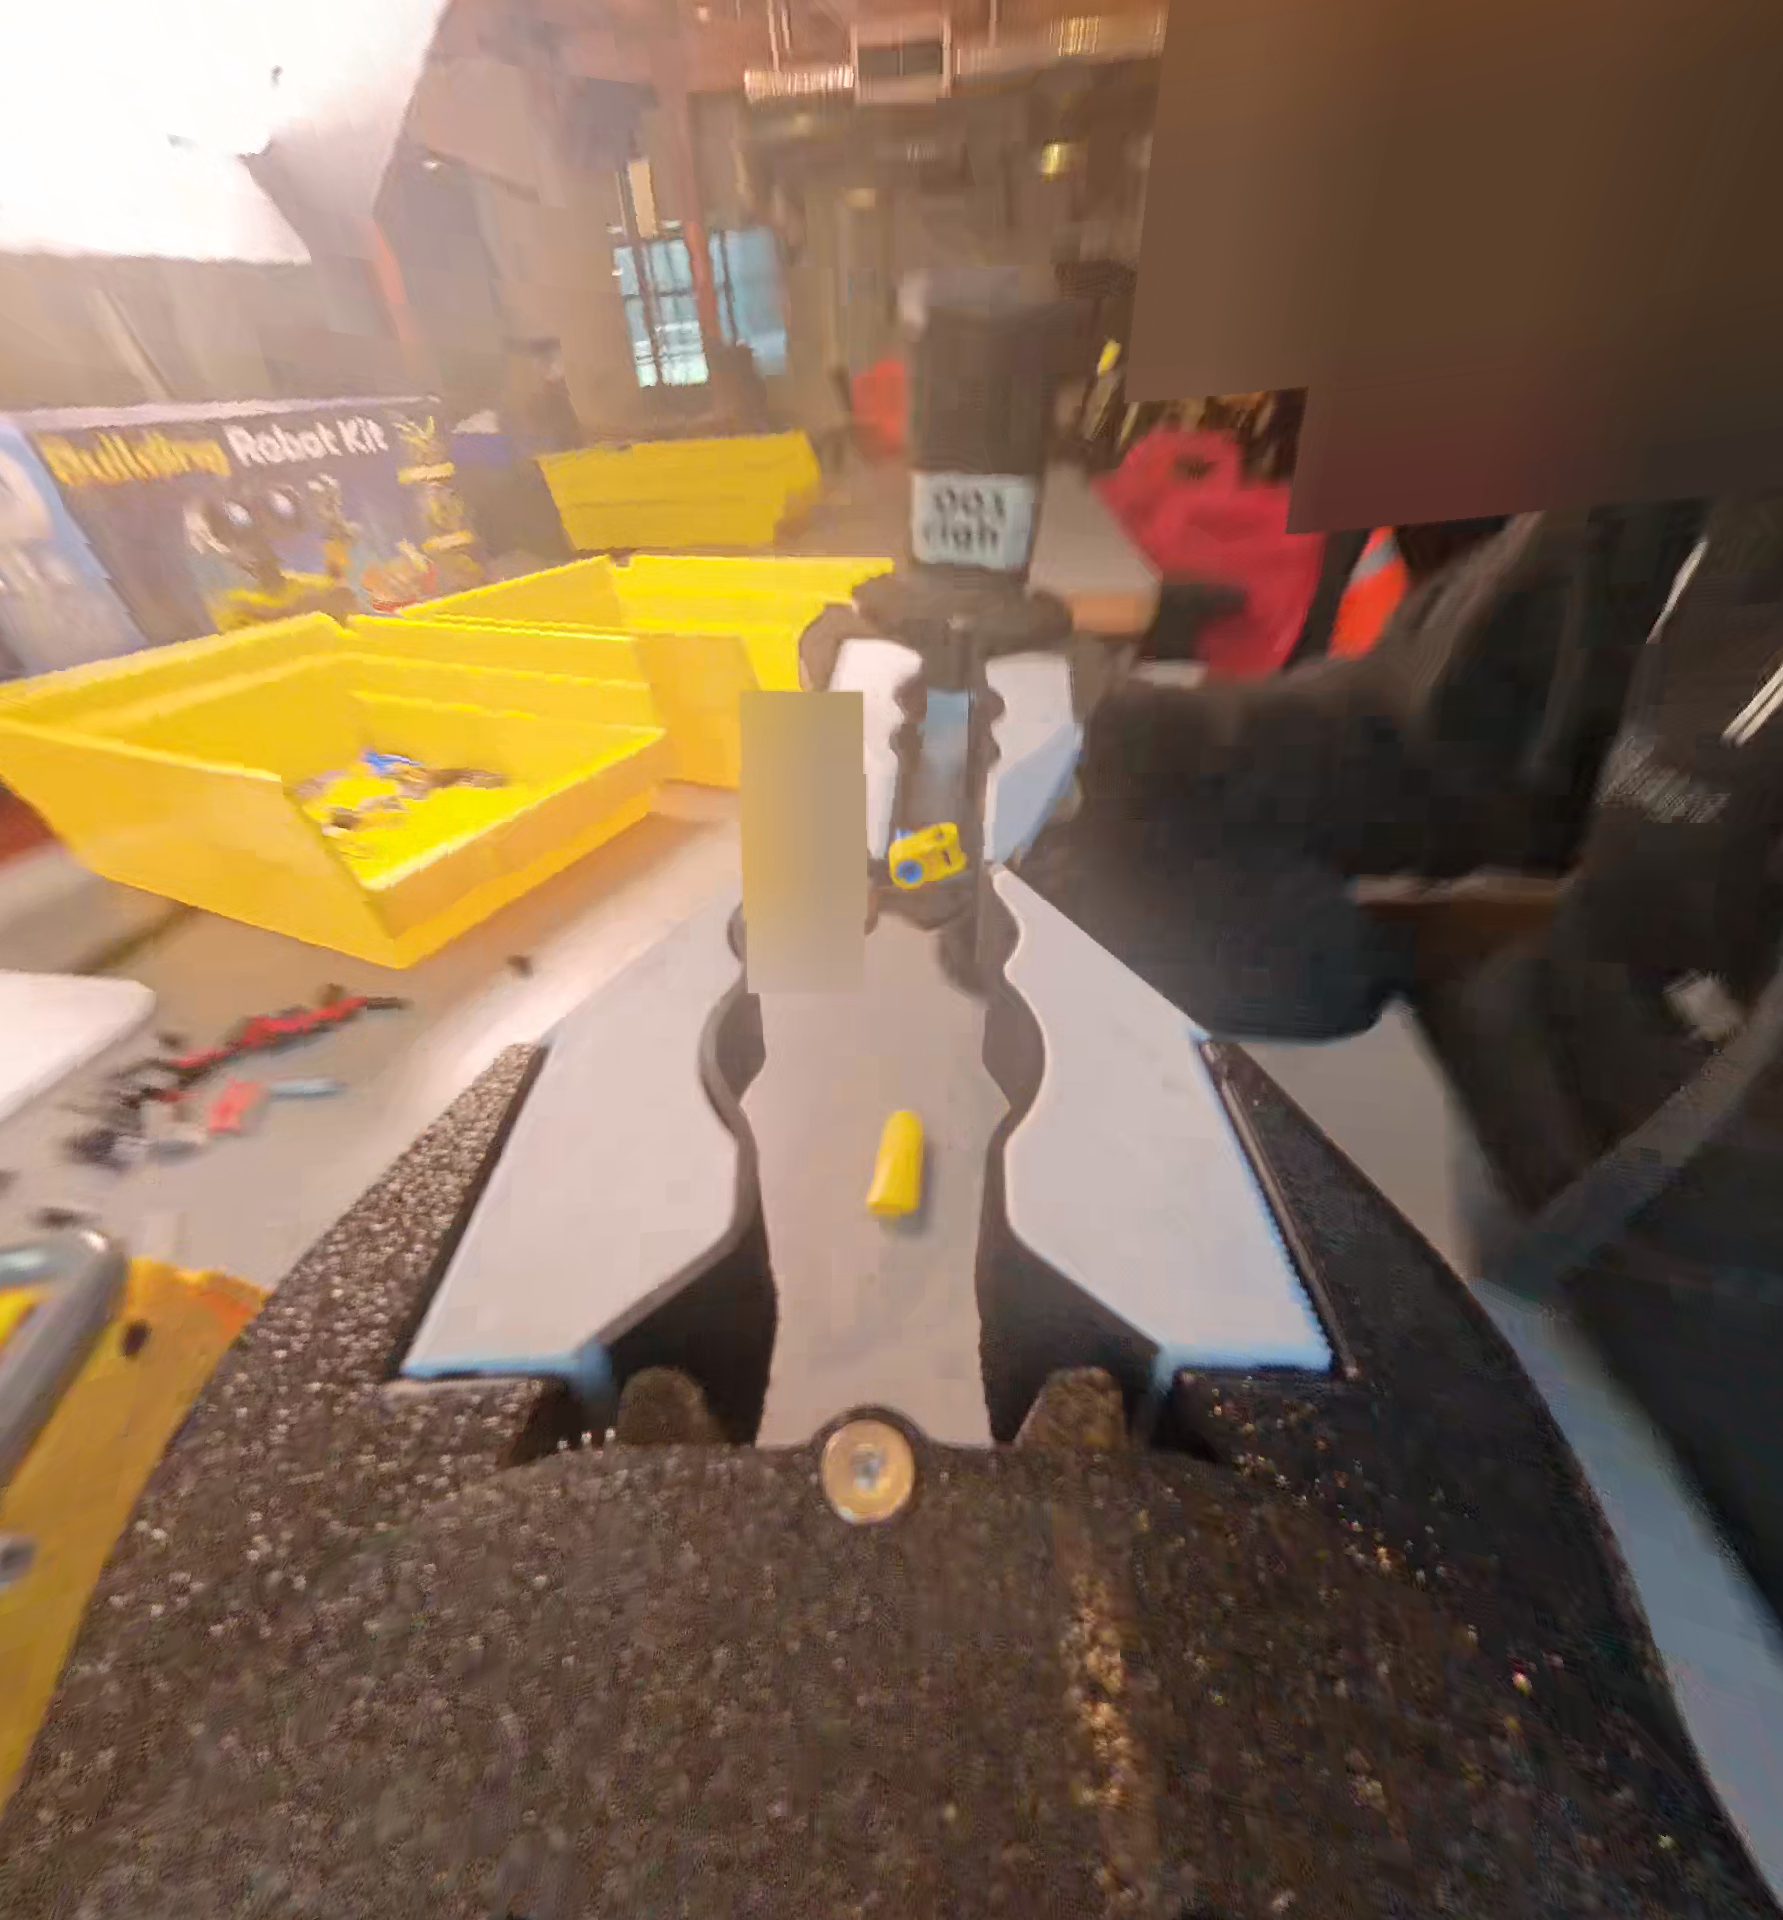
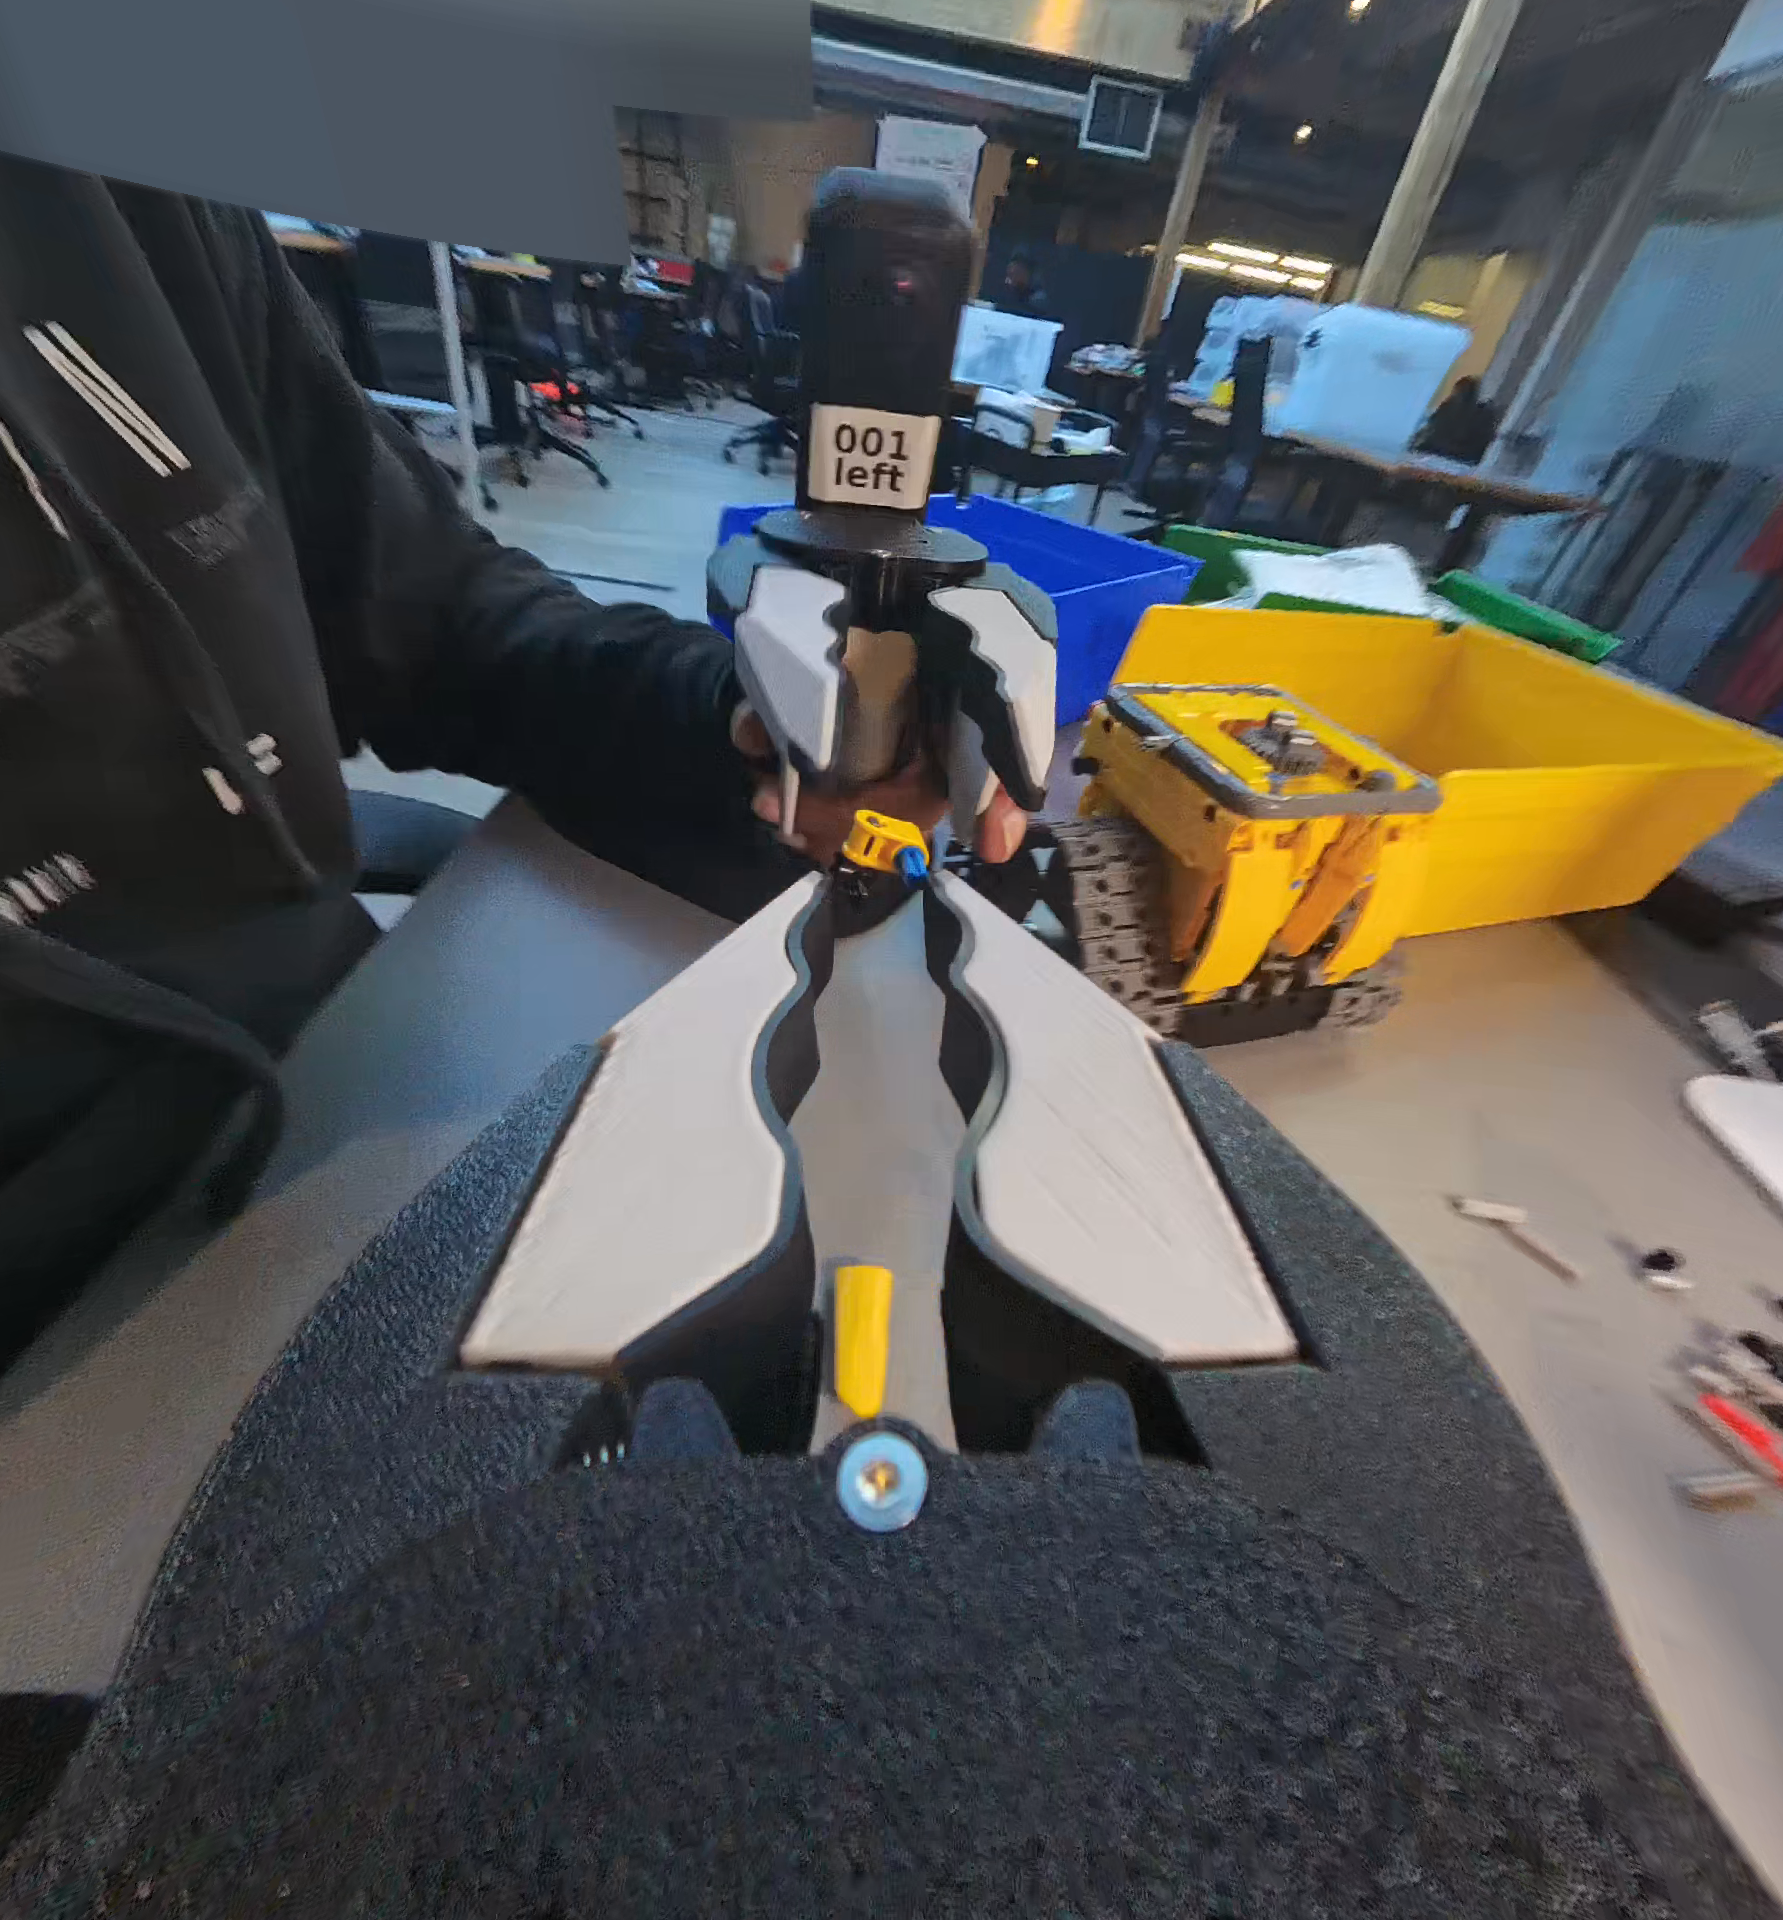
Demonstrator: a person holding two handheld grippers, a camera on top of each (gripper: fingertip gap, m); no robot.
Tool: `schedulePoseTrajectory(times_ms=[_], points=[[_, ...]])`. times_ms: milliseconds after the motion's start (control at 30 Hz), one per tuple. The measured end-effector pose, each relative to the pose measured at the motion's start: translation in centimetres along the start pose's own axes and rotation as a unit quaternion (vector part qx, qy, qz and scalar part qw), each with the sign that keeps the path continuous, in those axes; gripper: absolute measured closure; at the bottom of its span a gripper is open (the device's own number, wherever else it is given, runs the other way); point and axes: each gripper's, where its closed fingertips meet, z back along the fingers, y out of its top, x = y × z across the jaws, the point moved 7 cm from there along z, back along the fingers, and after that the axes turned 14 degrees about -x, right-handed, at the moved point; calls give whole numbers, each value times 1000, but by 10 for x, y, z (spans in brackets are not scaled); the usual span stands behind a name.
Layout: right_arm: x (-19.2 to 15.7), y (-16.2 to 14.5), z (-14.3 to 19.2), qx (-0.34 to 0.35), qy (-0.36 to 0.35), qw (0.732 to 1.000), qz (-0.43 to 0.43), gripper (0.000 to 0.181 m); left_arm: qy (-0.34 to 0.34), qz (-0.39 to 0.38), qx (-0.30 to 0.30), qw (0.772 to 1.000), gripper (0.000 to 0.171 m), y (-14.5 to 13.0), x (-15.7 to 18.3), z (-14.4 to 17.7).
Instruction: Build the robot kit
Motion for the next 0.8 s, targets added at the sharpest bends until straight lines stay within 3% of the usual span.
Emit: schedulePoseTrajectory(times_ms=[67,133,433,800], points=[[-2,2,-2,-17,-54,997,53,164,-58,80,33,995,136,3,-7,5],[-4,4,-4,-17,-83,993,80,164,-67,97,42,992,141,3,-9,5],[-8,8,-8,-22,-125,984,123,164,-69,75,3,995,158,-2,0,-7],[-7,3,-11,-41,-135,981,132,164,-36,35,-25,998,161,-5,0,-8]])
